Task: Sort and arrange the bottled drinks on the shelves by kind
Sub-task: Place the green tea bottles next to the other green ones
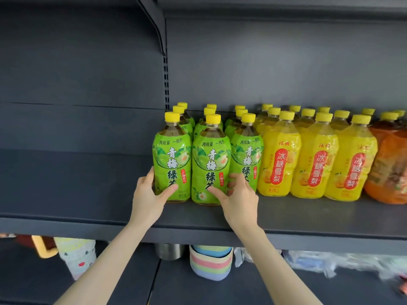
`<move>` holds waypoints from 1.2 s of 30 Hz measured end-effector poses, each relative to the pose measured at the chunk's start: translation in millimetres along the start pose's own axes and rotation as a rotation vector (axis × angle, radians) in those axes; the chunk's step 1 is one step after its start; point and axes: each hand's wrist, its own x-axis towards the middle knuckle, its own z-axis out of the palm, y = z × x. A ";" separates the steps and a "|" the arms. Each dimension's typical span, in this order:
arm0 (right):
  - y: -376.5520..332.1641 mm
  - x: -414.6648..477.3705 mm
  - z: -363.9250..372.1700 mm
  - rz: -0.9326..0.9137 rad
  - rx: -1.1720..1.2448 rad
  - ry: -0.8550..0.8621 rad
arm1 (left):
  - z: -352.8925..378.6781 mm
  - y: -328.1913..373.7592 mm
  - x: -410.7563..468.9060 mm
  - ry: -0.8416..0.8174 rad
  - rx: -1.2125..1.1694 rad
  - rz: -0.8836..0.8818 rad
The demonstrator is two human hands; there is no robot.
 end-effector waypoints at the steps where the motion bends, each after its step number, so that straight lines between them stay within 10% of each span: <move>1: -0.5 1.9 2.1 0.003 0.000 0.003 | 0.0 -1.8 3.3 -0.002 0.020 -0.001; 36: 0.0 24.2 19.5 -0.094 -0.270 0.113 | 12.7 -0.9 28.9 -0.019 0.038 -0.025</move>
